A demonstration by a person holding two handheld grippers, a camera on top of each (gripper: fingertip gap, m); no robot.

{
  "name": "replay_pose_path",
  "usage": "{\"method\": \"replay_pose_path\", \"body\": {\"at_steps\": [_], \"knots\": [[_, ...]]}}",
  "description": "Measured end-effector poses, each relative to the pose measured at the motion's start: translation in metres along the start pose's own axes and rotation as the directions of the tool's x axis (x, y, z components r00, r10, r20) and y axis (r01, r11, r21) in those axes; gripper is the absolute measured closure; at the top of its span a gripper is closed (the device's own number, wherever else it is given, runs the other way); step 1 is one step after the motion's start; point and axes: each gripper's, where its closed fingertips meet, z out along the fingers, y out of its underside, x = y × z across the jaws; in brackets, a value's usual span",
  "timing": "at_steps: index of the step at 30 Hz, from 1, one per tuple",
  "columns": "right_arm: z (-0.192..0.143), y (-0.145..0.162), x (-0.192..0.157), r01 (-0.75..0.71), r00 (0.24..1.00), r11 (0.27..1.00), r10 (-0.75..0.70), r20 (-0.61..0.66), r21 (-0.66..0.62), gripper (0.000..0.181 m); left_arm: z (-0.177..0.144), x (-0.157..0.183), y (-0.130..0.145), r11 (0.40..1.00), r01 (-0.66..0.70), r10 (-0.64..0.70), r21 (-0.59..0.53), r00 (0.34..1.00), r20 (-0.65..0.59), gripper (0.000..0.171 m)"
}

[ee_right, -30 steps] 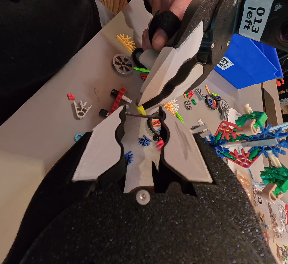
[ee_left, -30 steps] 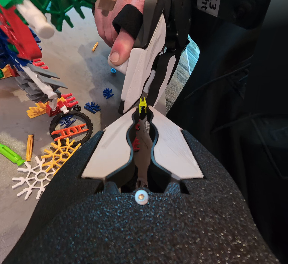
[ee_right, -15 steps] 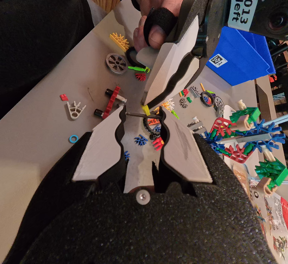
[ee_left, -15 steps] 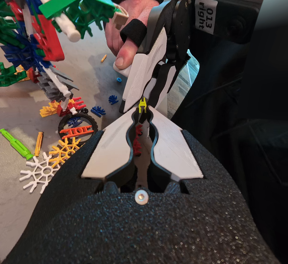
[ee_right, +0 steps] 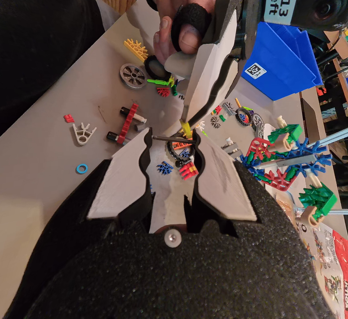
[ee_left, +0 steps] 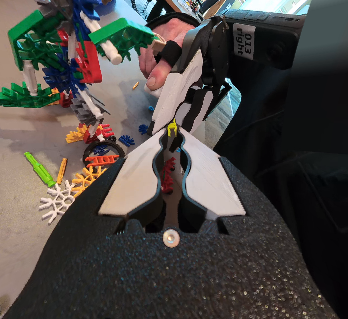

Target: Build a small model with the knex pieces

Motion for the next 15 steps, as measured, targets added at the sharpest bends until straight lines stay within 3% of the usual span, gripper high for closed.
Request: {"method": "replay_pose_path", "body": {"at_steps": [15], "knots": [[-0.0005,0.0014,0.008,0.004,0.999,1.0,-0.005,-0.051,-0.013,0.14,-0.0019,-0.0032,-0.0081,0.997,0.025,-0.026,0.079,1.0,0.009,0.165]]}}
